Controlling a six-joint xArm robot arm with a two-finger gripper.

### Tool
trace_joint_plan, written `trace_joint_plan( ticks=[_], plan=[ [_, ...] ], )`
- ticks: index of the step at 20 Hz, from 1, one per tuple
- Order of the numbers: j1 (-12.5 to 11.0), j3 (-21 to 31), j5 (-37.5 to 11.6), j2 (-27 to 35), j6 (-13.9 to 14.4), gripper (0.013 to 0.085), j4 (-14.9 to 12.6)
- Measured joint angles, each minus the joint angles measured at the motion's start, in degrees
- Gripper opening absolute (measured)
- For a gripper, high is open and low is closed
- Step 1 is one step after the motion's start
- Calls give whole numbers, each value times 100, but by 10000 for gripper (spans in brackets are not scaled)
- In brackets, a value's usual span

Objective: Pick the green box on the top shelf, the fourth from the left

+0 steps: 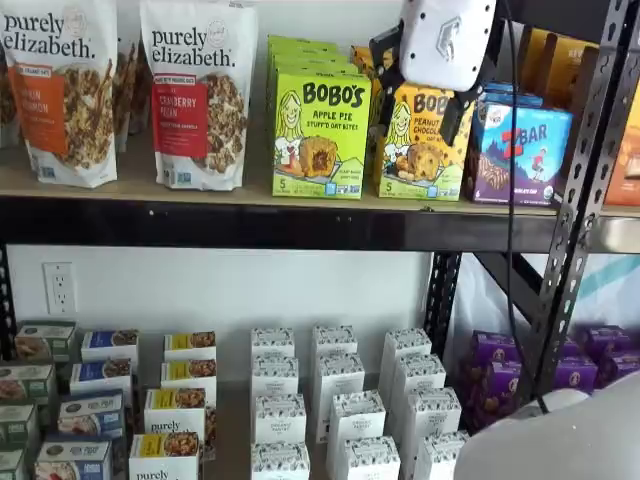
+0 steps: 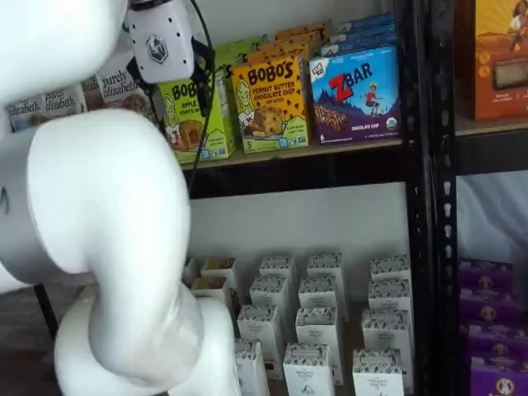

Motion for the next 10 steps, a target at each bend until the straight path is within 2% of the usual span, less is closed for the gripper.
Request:
trace_joint_plan(
  ticks=[10],
  plan=[
    [201,-298,-158,295,168,850,-196]
  ],
)
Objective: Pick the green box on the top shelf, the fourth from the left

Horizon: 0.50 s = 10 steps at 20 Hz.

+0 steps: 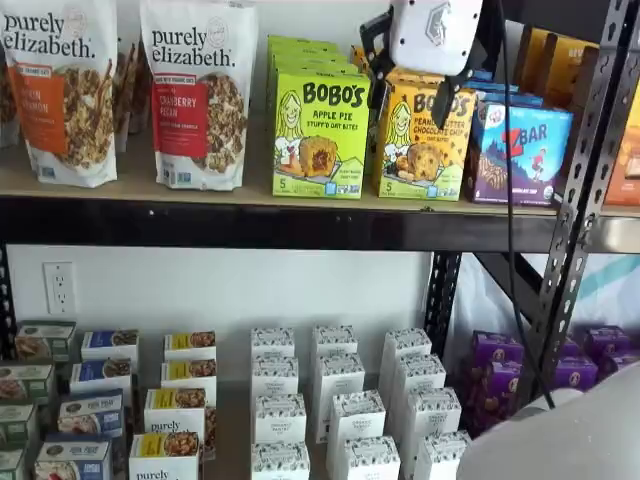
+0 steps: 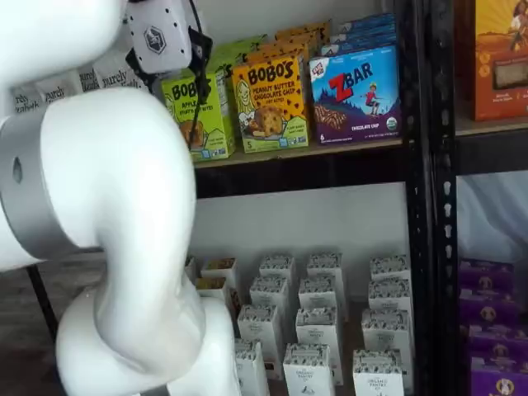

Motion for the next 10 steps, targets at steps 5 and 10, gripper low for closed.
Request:
trace_joint_plan(
  ticks=[5,10],
  plan=[
    [91,-114,-149,129,81,850,-9],
    [220,-216,-417,309,196,850,-36]
  ],
)
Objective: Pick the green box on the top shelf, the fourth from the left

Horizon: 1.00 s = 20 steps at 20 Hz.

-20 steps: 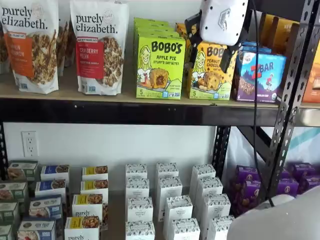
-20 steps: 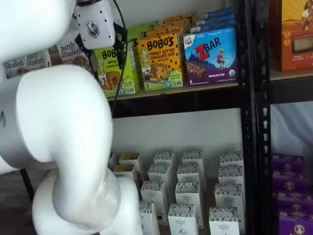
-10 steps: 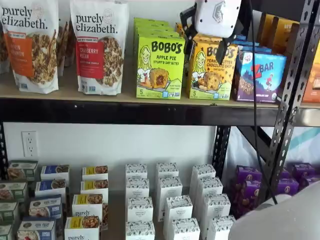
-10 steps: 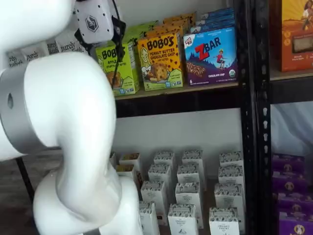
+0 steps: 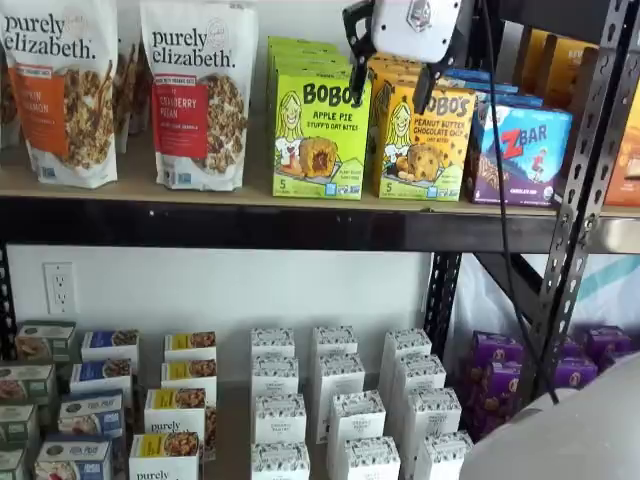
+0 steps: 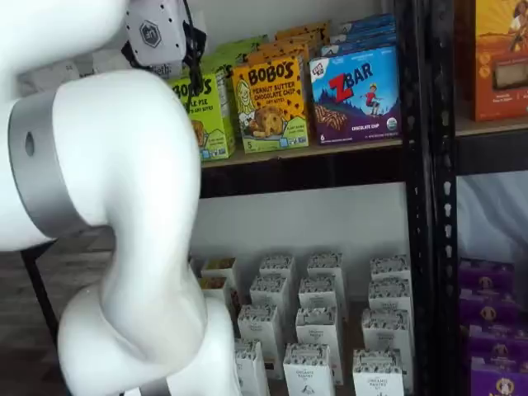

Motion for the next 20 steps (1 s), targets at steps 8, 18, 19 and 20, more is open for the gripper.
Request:
trace_joint_plan(
  ticks=[8,18,19,20],
  plan=[
    [48,-293,-294,484,50,850,-52],
    [15,-863,-588,1270,19,850,-7],
    [7,-949,-537,1354,14,850,10],
    [3,-1029,-487,1434,13,850,13]
  ],
)
